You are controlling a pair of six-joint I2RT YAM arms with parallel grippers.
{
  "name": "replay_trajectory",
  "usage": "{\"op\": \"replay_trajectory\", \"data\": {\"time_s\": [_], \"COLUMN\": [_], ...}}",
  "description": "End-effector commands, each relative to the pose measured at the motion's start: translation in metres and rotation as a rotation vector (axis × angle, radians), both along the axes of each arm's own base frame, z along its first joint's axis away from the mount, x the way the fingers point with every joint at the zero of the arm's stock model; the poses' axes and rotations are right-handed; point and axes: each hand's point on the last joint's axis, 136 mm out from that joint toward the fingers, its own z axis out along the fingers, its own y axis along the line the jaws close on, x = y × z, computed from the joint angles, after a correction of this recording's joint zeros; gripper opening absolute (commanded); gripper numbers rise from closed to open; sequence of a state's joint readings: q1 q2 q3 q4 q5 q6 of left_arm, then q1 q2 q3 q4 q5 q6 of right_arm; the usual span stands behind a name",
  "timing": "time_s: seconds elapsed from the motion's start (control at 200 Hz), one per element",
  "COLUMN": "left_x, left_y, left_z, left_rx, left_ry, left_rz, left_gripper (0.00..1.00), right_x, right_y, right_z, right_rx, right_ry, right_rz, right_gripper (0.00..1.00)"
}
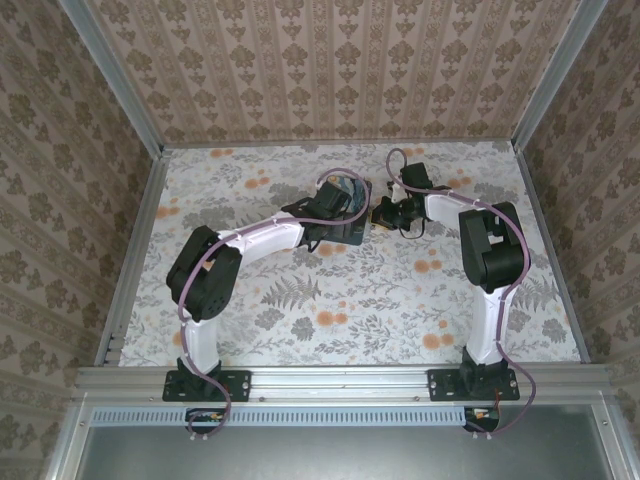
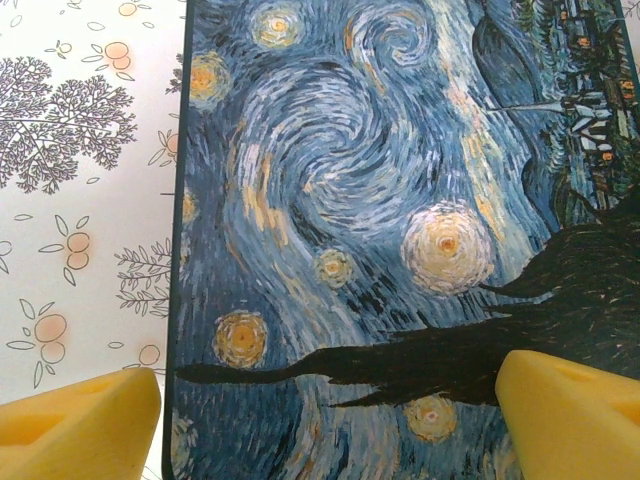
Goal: Unlock the padlock with the key
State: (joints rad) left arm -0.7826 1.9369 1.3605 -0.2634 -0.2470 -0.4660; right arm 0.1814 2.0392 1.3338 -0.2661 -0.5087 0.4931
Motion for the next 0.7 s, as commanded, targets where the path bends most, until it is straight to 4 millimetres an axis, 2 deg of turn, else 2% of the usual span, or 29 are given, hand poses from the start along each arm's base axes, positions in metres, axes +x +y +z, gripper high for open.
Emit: {"op": "replay_trajectory", "data": {"time_s": [0.0,0.09,0.165,0.25,0.495,0.695], "left_x": [-0.085,-0.087,-0.088,-0.089,-0.088,-0.079], "left_y": [0.081,0.08,0.08,0.08,0.079,0.071], "left_z": [-0.109,-0.111,-0.113,-0.114,-0.114,-0.098], "left_rx": [0.397,0.391,0.391,0.39,0.37,0.33], "left_ry": [0.405,0.416,0.42,0.426,0.431,0.404], "left_rz": [-0.077,-0.083,-0.084,-0.082,-0.081,-0.084], "left_gripper": [0.89,0.88,0.88,0.88,0.89,0.94], "right_x": [0.037,0.06,0.073,0.075,0.048,0.017], "right_y": [-0.015,-0.009,-0.004,-0.001,-0.012,-0.018], "right_z": [0.034,0.054,0.055,0.052,0.048,0.055], "right_rx": [0.037,0.227,0.337,0.355,0.282,0.276], "right_ry": [-0.146,-0.226,-0.207,-0.184,-0.182,-0.187], "right_rz": [-0.093,-0.158,-0.183,-0.18,-0.178,-0.202], "right_gripper": [0.0,0.0,0.0,0.0,0.0,0.0]}}
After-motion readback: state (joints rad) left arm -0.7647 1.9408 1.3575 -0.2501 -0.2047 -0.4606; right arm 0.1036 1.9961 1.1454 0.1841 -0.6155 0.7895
